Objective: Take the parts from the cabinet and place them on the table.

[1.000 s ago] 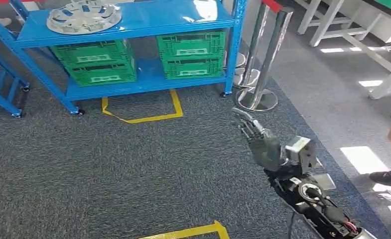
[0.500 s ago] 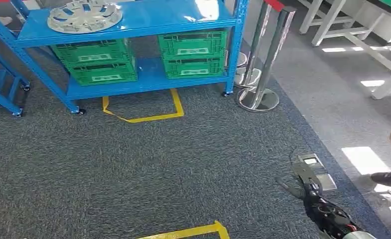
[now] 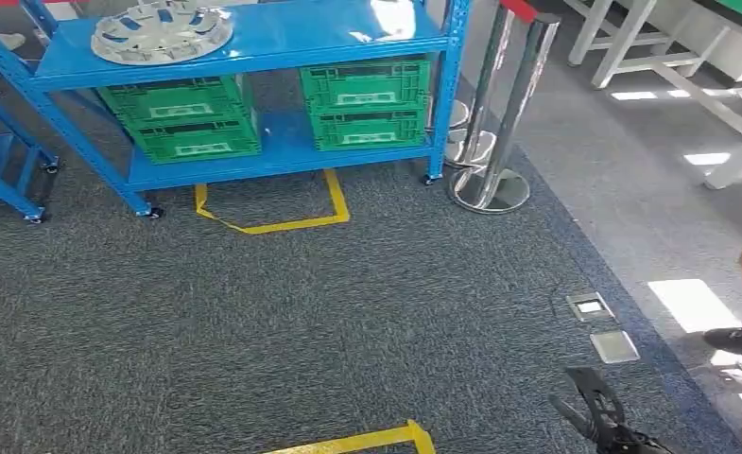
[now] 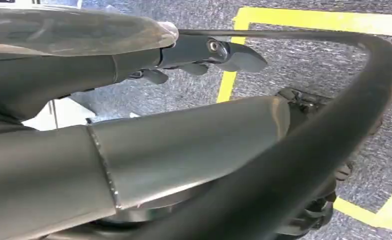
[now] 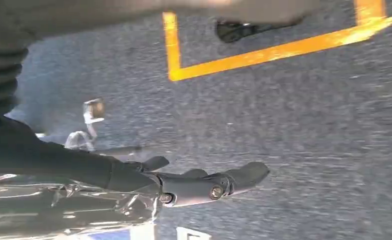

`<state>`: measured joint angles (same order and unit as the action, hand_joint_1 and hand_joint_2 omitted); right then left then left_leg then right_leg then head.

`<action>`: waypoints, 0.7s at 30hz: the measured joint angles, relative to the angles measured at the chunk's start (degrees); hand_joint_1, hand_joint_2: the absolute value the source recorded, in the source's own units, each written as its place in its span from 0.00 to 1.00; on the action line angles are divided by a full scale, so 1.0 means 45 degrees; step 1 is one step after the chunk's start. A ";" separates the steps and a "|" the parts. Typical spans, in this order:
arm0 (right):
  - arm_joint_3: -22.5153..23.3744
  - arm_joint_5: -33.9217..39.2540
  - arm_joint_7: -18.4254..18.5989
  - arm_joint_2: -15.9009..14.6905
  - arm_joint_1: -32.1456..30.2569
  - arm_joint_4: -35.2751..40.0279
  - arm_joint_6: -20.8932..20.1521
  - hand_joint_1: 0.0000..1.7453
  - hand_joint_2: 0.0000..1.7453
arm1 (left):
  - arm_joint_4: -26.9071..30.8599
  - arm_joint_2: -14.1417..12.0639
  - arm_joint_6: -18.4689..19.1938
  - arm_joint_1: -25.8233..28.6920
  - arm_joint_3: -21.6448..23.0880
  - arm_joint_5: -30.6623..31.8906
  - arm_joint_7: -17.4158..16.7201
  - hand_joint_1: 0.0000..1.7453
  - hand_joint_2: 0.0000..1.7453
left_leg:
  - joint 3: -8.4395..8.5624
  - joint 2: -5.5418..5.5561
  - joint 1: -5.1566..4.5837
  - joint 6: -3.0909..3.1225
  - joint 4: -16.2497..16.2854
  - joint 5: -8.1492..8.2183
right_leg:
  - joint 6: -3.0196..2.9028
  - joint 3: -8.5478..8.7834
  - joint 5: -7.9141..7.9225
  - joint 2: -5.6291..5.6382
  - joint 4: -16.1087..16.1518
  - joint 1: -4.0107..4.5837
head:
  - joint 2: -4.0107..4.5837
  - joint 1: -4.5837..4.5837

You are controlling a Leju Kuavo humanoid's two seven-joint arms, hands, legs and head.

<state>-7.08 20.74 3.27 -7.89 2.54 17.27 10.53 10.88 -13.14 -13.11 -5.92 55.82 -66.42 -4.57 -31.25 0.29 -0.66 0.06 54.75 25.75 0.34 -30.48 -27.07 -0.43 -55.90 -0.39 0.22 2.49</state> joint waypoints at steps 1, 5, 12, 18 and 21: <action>-0.0034 -0.0054 0.0200 0.0029 0.0017 -0.0102 -0.0005 0.00 0.00 | 0.0000 0.0000 -0.0005 -0.0001 0.0005 0.0000 0.0000 0.00 0.00 | 0.0001 0.0000 0.0000 0.0000 0.0000 0.0000 | 0.0000 0.0000 0.0000 0.0000 0.0000 -0.0001 | 0.0000 0.0000; -0.0185 -0.0243 0.0886 0.0117 0.0046 -0.0414 0.0000 0.00 0.00 | 0.0000 0.0000 -0.0019 -0.0008 0.0005 0.0005 -0.0107 0.00 0.00 | 0.0003 0.0001 -0.0003 0.0000 0.0001 0.0000 | 0.0000 0.0006 0.0000 -0.0001 0.0000 -0.0004 | 0.0000 0.0000; -0.0394 -0.0301 0.1523 0.0316 0.0097 -0.0758 0.0000 0.00 0.00 | 0.0000 -0.0029 -0.0019 -0.0018 0.0054 0.0019 -0.0189 0.00 0.00 | 0.0001 -0.0001 -0.0106 0.0156 0.0068 0.0096 | 0.0080 0.0032 -0.0017 -0.0002 0.0023 -0.0062 | 0.0000 -0.0005; -0.0539 -0.0325 0.1634 0.0403 0.0124 -0.0923 0.0000 0.00 0.00 | 0.0000 -0.0058 -0.0015 -0.0025 0.0214 0.0024 -0.0146 0.00 0.00 | 0.0469 -0.0032 0.0020 0.0431 -0.0461 -0.0002 | 0.0387 0.0075 -0.0054 0.0038 -0.0284 -0.0111 | 0.0000 0.0015; -0.0578 -0.0355 0.1595 0.0403 0.0191 -0.0991 0.0019 0.00 0.00 | 0.0000 -0.0053 0.0000 -0.0044 0.0223 0.0015 -0.0141 0.00 0.00 | 0.0524 -0.0040 0.0056 0.0468 -0.0467 0.0018 | 0.0472 -0.1084 -0.1391 0.0059 -0.2848 -0.0175 | 0.0000 0.0126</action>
<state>-9.68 19.15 10.45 -6.08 3.40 12.81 10.62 10.88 -13.38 -13.11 -6.12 56.83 -66.36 -5.20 -28.89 0.11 -0.40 2.17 52.65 25.84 2.46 -35.35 -33.33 -0.16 -68.72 -1.17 0.22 3.06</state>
